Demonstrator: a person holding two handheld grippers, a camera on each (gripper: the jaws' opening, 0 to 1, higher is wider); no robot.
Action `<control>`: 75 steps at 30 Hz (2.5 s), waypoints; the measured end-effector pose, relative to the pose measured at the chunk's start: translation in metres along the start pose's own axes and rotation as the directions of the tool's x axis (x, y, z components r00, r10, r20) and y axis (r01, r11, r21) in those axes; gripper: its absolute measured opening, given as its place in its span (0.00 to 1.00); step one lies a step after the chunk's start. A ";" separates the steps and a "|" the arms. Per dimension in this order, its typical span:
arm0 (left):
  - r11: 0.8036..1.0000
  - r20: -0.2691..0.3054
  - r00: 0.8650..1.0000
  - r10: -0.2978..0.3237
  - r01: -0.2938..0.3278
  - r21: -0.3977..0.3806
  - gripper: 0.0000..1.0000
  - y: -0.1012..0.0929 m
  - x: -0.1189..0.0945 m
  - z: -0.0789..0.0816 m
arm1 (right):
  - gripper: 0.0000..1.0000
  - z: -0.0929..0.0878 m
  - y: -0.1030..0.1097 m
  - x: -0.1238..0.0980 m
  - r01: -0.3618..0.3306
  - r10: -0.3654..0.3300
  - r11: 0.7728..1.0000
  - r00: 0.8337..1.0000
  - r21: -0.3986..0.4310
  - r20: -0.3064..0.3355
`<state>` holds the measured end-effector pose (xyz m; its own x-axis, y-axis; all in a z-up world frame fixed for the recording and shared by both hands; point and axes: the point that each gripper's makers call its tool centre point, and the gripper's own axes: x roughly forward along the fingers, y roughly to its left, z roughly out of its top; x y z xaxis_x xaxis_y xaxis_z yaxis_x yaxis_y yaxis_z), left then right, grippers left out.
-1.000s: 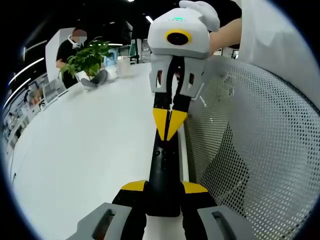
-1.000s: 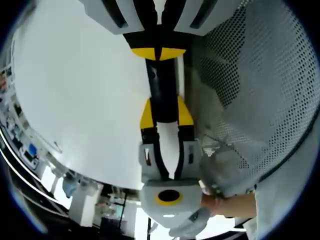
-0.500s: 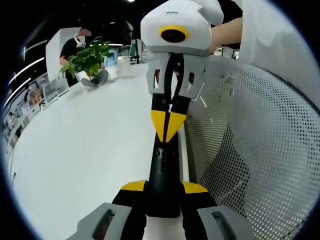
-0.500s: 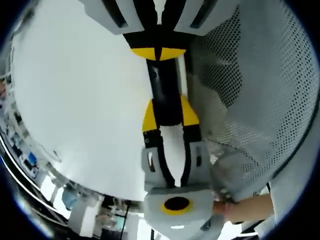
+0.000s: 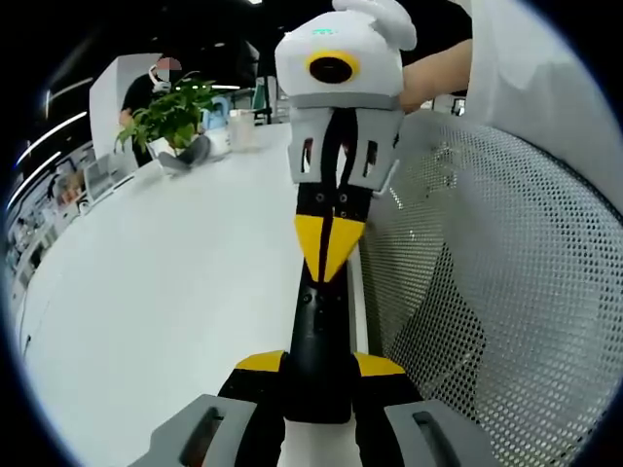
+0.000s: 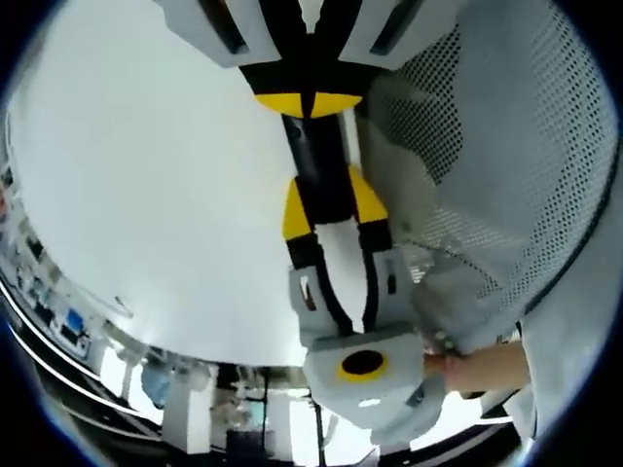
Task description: Press the specified remote control buttons in sequence, fully releasing each button before pressing the next.
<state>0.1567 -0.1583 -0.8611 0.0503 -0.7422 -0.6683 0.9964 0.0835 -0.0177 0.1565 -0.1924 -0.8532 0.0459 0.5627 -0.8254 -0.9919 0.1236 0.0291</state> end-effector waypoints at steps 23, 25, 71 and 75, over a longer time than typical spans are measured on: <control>1.000 0.005 1.000 0.000 0.000 -0.001 0.25 0.000 0.000 0.000 | 0.00 -0.004 0.000 0.000 0.027 -0.033 0.998 0.995 -0.063 -0.098; 1.000 0.005 1.000 0.000 0.000 0.000 0.25 0.000 0.000 0.000 | 0.00 -0.003 -0.001 0.000 0.037 -0.038 0.999 0.997 -0.017 -0.064; 1.000 0.006 1.000 -0.010 0.010 0.007 0.25 0.000 0.002 0.001 | 0.00 0.006 0.020 0.013 0.007 -0.040 0.974 0.989 -0.226 -0.143; 1.000 0.006 1.000 -0.009 0.009 0.006 0.25 0.000 0.002 0.001 | 0.00 0.007 0.019 0.013 0.011 -0.030 0.986 0.993 -0.165 -0.113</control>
<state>0.1567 -0.1600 -0.8616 0.0416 -0.7470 -0.6635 0.9972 0.0726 -0.0193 0.1395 -0.1771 -0.8593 0.0618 0.4627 -0.8844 -0.9973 -0.0067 -0.0732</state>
